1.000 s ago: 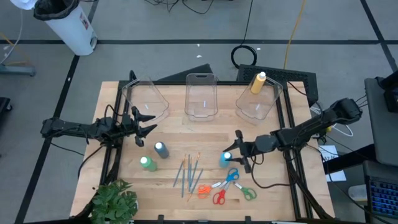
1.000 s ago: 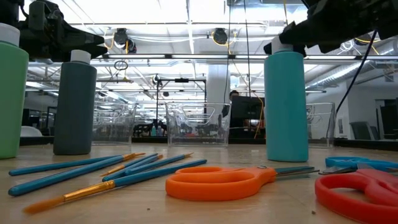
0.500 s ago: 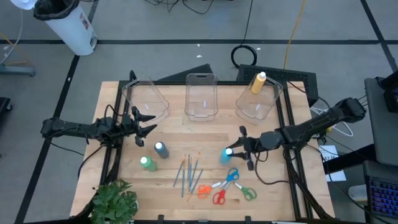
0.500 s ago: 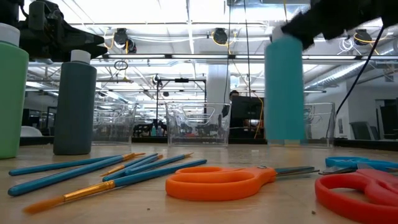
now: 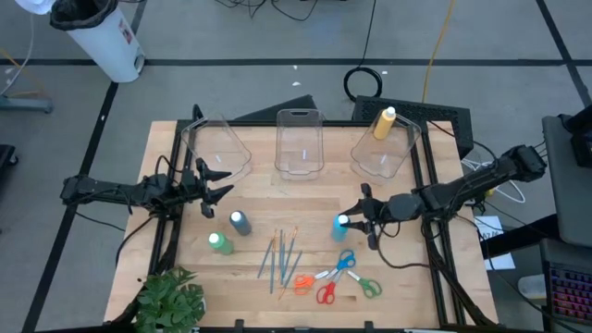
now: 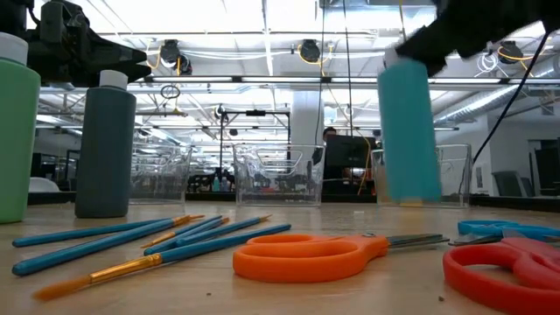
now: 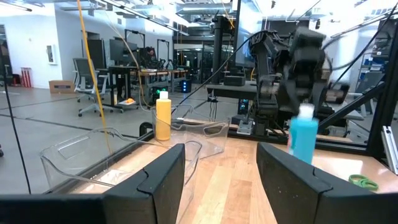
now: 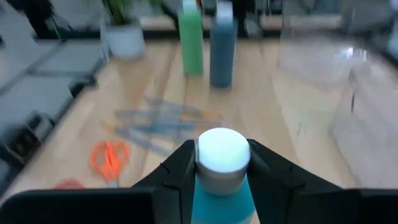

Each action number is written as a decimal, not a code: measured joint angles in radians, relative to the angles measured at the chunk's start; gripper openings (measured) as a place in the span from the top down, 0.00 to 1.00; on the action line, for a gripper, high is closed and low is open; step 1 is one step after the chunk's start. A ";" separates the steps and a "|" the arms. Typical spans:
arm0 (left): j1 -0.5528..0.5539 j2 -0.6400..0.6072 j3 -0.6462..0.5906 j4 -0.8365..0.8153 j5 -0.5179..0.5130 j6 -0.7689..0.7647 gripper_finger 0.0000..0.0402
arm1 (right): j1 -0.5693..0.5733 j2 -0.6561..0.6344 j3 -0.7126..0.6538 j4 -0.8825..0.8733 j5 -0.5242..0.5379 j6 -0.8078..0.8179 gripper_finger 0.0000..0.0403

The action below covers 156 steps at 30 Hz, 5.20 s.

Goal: Pick & Place Paint Supplies
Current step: Put the light blue paint bottle into the right transparent bin

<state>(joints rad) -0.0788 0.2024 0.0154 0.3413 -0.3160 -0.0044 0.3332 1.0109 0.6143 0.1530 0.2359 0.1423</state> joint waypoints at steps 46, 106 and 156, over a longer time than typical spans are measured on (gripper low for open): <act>0.000 0.000 0.000 0.000 0.000 0.000 0.48 | 0.003 -0.094 0.023 -0.159 -0.032 0.077 0.75; 0.000 0.000 0.000 0.000 0.000 0.000 0.48 | -0.048 -0.147 0.088 -0.128 0.058 -0.002 0.75; 0.000 0.000 0.000 0.000 0.000 0.000 0.48 | -0.456 -0.406 0.158 -0.476 0.728 -0.132 0.75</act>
<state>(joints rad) -0.0792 0.2026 0.0154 0.3412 -0.3157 -0.0044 -0.1225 0.6047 0.7721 -0.3234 0.9638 0.0104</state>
